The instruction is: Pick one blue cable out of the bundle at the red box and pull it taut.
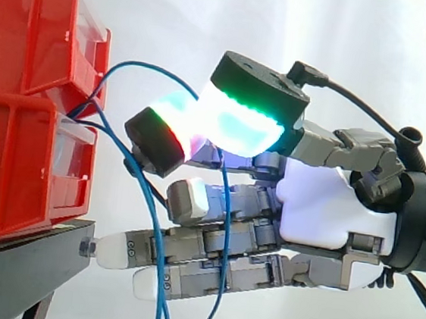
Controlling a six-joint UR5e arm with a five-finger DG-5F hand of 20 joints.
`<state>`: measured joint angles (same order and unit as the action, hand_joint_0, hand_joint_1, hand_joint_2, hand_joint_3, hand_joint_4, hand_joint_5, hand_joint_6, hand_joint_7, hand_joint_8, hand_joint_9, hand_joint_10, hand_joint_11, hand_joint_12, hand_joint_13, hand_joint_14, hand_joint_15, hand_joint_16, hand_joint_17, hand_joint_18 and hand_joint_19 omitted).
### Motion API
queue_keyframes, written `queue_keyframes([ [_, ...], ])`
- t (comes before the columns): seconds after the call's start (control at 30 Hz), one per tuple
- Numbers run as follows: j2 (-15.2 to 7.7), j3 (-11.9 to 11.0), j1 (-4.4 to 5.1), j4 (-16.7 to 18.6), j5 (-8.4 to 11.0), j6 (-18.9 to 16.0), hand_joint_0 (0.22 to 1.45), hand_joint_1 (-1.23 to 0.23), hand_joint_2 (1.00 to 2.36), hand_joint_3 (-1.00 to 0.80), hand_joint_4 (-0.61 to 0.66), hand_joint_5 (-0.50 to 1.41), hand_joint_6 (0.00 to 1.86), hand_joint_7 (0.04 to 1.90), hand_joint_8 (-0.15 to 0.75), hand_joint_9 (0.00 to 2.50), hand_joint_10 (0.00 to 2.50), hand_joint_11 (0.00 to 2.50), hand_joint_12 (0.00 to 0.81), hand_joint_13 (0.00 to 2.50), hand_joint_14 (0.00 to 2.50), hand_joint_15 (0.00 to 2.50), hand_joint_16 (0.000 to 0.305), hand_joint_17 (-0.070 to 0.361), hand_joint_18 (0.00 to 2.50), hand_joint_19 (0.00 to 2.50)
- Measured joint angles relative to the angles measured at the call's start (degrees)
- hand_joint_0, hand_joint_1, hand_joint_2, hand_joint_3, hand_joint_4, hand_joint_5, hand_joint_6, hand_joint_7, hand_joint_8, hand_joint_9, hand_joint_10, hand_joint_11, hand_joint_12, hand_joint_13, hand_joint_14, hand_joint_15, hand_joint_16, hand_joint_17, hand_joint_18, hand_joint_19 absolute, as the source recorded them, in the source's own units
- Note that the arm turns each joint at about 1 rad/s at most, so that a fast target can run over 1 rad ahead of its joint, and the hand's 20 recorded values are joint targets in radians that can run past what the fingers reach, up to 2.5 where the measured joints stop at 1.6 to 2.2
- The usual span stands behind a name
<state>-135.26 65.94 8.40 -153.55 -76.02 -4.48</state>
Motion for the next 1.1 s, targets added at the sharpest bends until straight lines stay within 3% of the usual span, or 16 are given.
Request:
queue_keyframes([
  [0.4,0.0,0.0,0.01,0.0,0.07,-0.2,0.55,-0.62,1.01,-0.30,-0.02,-0.06,0.89,1.00,0.389,0.94,0.01,0.98,0.407,0.50,0.01,0.28,0.063,0.141,0.42,0.24],
  [0.9,0.0,0.1,0.00,0.0,0.07,-0.2,0.55,-0.61,1.01,-0.32,0.02,-0.07,0.89,1.04,0.386,1.31,0.00,1.39,0.397,0.55,0.01,0.29,0.060,0.136,0.42,0.25],
  [1.1,0.0,0.1,0.01,0.0,0.02,-0.2,0.55,-0.60,1.01,-0.34,0.04,-0.08,0.89,1.06,0.365,1.35,0.09,1.46,0.393,0.57,0.01,0.32,0.059,0.134,0.42,0.25],
])
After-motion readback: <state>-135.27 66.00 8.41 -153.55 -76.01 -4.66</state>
